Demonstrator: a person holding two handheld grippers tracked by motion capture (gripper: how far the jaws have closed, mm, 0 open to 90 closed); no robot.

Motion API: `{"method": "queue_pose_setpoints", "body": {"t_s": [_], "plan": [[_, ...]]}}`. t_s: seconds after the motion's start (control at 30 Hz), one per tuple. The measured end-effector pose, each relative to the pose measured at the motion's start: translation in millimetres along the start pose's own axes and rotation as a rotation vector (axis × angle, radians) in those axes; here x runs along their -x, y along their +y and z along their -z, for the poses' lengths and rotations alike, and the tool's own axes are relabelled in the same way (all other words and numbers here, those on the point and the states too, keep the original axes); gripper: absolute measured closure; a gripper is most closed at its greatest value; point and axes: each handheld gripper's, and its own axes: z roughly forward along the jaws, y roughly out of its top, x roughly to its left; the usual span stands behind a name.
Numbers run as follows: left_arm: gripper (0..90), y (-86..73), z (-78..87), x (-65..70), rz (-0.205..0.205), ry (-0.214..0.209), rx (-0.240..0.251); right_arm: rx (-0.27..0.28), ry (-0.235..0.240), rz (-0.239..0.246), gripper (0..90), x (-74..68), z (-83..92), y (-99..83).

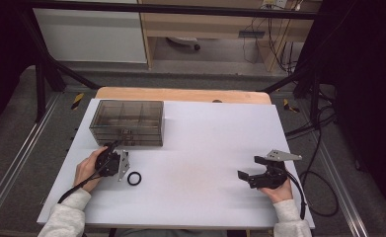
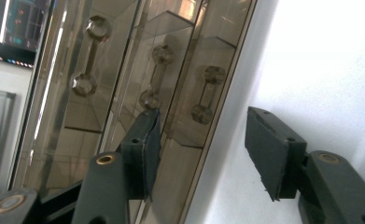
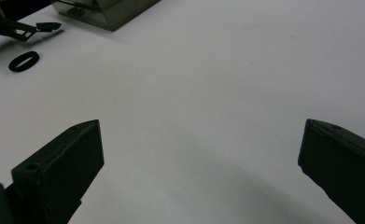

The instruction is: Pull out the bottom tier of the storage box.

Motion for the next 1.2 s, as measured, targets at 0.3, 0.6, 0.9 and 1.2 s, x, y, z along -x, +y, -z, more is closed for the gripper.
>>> {"method": "queue_pose_setpoints", "body": {"t_s": [0.3, 0.6, 0.9, 1.2], "plan": [[52.2, -1.1, -2.1, 6.8, -0.059, 0.038, 0.005, 0.0, 0.0, 0.001, 0.7, 0.0, -0.1, 0.0], [57.2, 0.1, -5.0, 13.0, -0.115, 0.076, -0.002, 0.0, 0.0, 0.0, 0.7, 0.0, -0.3, 0.0], [60.8, 0.5, -8.4, 18.7, -0.156, 0.108, -0.012, 0.0, 0.0, 0.001, 0.7, 0.1, -0.2, 0.1], [66.8, 2.6, -11.0, 24.0, -0.211, 0.141, -0.02, 0.003, -0.002, 0.007, 0.7, 0.1, -0.9, 0.0]]}}
